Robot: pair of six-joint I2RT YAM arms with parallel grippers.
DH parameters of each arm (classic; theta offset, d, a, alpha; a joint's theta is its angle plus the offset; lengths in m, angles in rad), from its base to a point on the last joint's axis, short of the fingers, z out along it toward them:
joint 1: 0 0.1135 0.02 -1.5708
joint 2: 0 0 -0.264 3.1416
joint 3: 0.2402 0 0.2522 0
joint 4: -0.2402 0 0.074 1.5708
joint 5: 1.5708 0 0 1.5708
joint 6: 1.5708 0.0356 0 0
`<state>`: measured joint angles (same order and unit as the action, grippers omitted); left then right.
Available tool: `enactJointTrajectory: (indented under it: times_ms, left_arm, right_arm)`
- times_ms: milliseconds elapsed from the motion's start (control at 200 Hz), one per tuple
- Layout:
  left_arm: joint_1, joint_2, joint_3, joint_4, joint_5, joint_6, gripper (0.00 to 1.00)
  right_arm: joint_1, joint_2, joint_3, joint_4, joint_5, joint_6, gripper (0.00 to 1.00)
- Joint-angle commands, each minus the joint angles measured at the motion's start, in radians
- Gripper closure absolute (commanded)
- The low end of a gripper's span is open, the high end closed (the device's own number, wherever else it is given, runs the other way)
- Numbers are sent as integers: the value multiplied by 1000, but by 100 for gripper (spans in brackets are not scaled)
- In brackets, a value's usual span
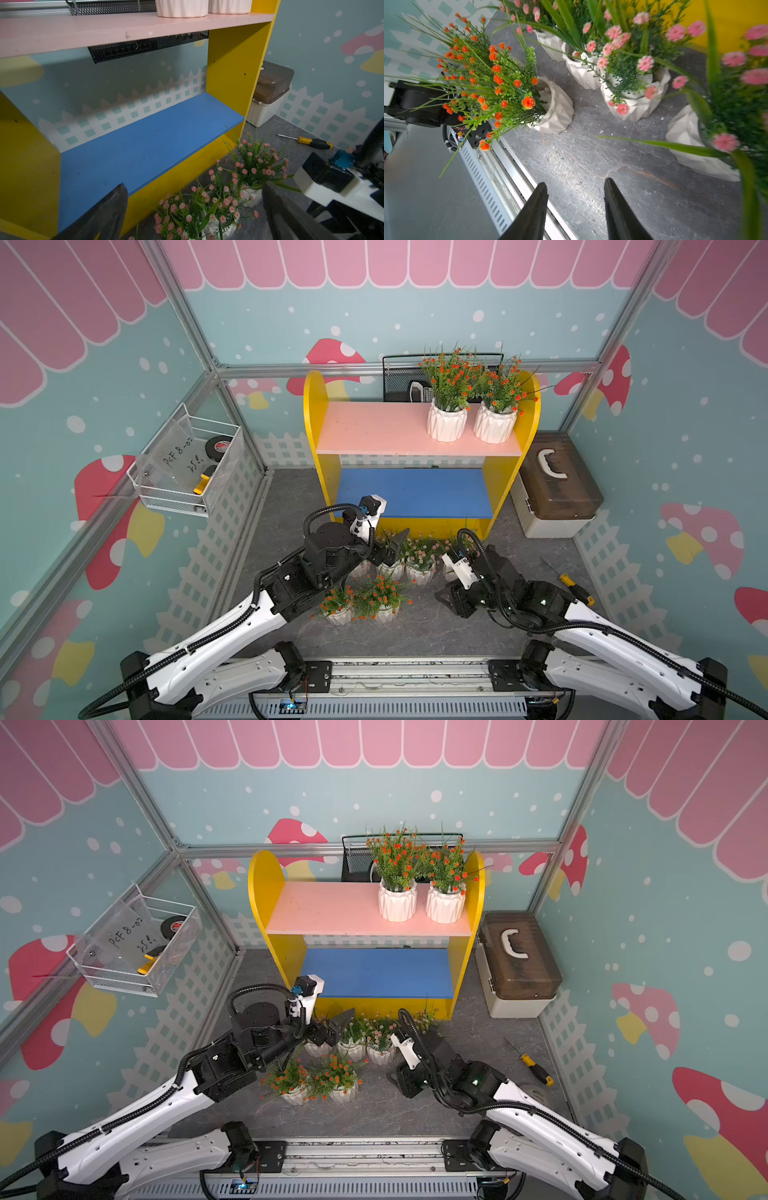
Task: Place the baby's breath potted plants on the rack by color
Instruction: Place the baby's breath potted plant on the rack.
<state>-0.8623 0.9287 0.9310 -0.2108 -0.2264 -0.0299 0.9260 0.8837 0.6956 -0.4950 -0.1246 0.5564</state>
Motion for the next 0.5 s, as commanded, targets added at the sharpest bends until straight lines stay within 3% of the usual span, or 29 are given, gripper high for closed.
enactJointTrajectory:
  times_ms: [0,205,490]
  left_arm:
    - [-11,-80,-37,-32,-65,-75,1]
    - [-27,-208,-97,-103,-120,-124,2]
    - [-27,-311,-142,-158,-145,-150,2]
  right_arm:
    - [71,58,-16,131,90,61,58]
    - [181,241,-4,252,229,119,62]
    - [197,400,40,340,305,148,69]
